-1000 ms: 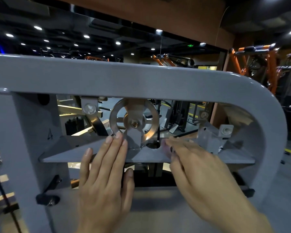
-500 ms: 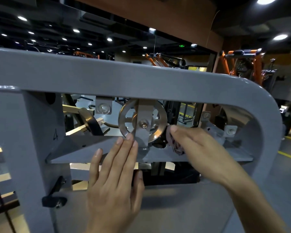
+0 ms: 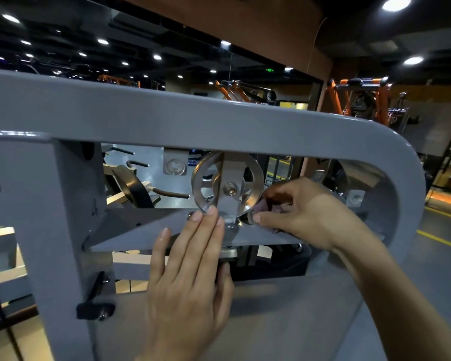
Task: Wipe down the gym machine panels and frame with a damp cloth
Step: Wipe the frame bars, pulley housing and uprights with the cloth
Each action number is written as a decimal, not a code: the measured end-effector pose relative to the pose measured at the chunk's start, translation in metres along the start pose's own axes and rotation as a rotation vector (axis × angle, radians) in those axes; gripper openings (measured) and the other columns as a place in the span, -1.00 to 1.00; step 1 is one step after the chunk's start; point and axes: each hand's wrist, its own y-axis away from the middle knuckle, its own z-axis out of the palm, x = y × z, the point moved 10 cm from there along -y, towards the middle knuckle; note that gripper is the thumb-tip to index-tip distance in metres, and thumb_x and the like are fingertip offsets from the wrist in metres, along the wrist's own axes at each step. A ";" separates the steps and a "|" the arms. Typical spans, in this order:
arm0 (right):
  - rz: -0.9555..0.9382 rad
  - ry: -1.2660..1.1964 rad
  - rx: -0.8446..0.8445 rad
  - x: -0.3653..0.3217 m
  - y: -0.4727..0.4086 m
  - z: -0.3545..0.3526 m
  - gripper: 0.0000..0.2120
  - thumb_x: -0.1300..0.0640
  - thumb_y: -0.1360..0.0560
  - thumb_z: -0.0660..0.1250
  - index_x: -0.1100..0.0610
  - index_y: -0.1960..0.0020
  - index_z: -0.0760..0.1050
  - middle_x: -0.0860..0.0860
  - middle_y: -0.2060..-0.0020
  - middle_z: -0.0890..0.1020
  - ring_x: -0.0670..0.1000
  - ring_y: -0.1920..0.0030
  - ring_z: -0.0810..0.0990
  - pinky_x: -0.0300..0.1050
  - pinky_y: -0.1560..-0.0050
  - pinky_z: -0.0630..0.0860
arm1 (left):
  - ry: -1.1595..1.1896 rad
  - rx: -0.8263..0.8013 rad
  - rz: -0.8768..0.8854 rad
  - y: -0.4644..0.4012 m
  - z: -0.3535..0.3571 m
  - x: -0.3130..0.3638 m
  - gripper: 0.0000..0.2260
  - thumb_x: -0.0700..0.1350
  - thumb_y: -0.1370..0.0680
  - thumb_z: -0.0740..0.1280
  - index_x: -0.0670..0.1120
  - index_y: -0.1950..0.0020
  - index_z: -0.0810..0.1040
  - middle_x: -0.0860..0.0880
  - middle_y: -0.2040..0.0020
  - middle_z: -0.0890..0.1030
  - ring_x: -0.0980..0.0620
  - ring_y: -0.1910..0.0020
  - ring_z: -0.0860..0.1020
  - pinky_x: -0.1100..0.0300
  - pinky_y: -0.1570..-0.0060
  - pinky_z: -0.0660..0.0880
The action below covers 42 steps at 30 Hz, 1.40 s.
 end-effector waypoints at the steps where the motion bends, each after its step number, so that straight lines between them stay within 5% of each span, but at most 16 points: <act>1: 0.005 0.044 0.006 -0.002 -0.003 0.001 -0.89 -0.01 -0.46 0.53 -0.05 0.19 0.64 -0.23 0.34 0.66 -0.21 0.31 0.59 -0.33 0.28 0.51 | -0.003 -0.003 0.002 0.000 0.000 0.000 -0.50 -0.09 -0.59 0.27 -0.19 -0.53 0.43 -0.10 -0.56 0.41 -0.04 -0.56 0.35 -0.10 -0.60 0.12; 4: -0.045 0.238 0.068 -0.015 -0.007 0.001 -0.76 0.07 -0.45 0.47 0.05 0.32 0.48 -0.09 0.48 0.53 -0.13 0.45 0.44 -0.34 0.45 0.38 | 0.003 -0.015 0.003 0.000 0.000 -0.001 -0.50 -0.10 -0.60 0.27 -0.20 -0.53 0.43 -0.10 -0.57 0.40 -0.06 -0.56 0.36 -0.10 -0.61 0.11; 10: -0.183 0.351 0.068 -0.028 0.003 -0.006 -0.81 -0.02 -0.52 0.47 0.04 0.19 0.55 -0.07 0.28 0.60 -0.14 0.25 0.53 -0.15 0.27 0.48 | 0.029 -0.034 0.009 0.002 0.000 -0.002 -0.49 -0.11 -0.60 0.25 -0.20 -0.55 0.40 -0.10 -0.58 0.38 -0.06 -0.59 0.33 -0.09 -0.62 0.08; 14: -0.135 0.372 0.255 -0.023 0.012 -0.034 -0.88 0.04 -0.58 0.40 0.06 0.09 0.58 -0.08 0.20 0.66 -0.14 0.21 0.62 -0.13 0.14 0.61 | 0.043 -0.041 0.005 0.002 -0.001 -0.003 -0.48 -0.11 -0.59 0.26 -0.20 -0.55 0.40 -0.09 -0.59 0.38 -0.06 -0.58 0.34 -0.10 -0.62 0.10; 18: -0.217 0.333 0.312 -0.047 0.024 -0.040 -0.93 0.06 -0.55 0.45 0.05 0.02 0.61 -0.38 0.21 0.51 -0.48 0.22 0.50 -0.57 0.15 0.43 | 0.049 -0.034 -0.003 0.001 -0.001 -0.002 -0.48 -0.12 -0.58 0.28 -0.20 -0.55 0.40 -0.09 -0.58 0.38 -0.06 -0.57 0.36 -0.11 -0.61 0.11; 22: -0.162 0.416 0.295 -0.039 0.026 -0.046 -0.94 0.00 -0.57 0.42 -0.05 0.04 0.57 -0.35 0.29 0.46 -0.37 0.34 0.49 -0.47 0.37 0.41 | 0.066 -0.034 -0.004 0.002 -0.002 -0.003 -0.48 -0.13 -0.58 0.28 -0.20 -0.55 0.41 -0.10 -0.58 0.39 -0.06 -0.57 0.36 -0.10 -0.61 0.11; 28: -0.234 0.313 0.085 -0.042 0.045 -0.013 -0.89 0.01 -0.58 0.40 -0.08 -0.10 0.63 -0.27 0.13 0.67 -0.29 0.05 0.59 -0.45 0.05 0.44 | 0.078 -0.040 0.000 0.002 -0.001 -0.003 -0.48 -0.11 -0.58 0.27 -0.20 -0.55 0.41 -0.09 -0.58 0.38 -0.06 -0.57 0.35 -0.09 -0.62 0.10; 31: -0.235 0.226 0.119 -0.038 0.051 0.003 -0.87 0.13 -0.61 0.34 -0.01 -0.12 0.61 -0.16 0.14 0.70 -0.18 0.06 0.61 -0.44 0.07 0.41 | 0.077 -0.032 -0.001 0.002 -0.002 -0.002 -0.47 -0.13 -0.57 0.27 -0.20 -0.55 0.41 -0.10 -0.58 0.39 -0.06 -0.57 0.36 -0.09 -0.61 0.11; 42: -0.256 0.321 0.174 -0.042 0.054 0.010 -0.76 0.05 -0.59 0.20 -0.13 -0.16 0.57 -0.20 0.14 0.66 -0.12 0.07 0.58 -0.17 0.03 0.49 | 0.123 -0.016 -0.035 0.002 -0.003 -0.006 -0.47 -0.13 -0.56 0.29 -0.22 -0.54 0.39 -0.13 -0.57 0.39 -0.09 -0.57 0.35 -0.06 -0.60 0.13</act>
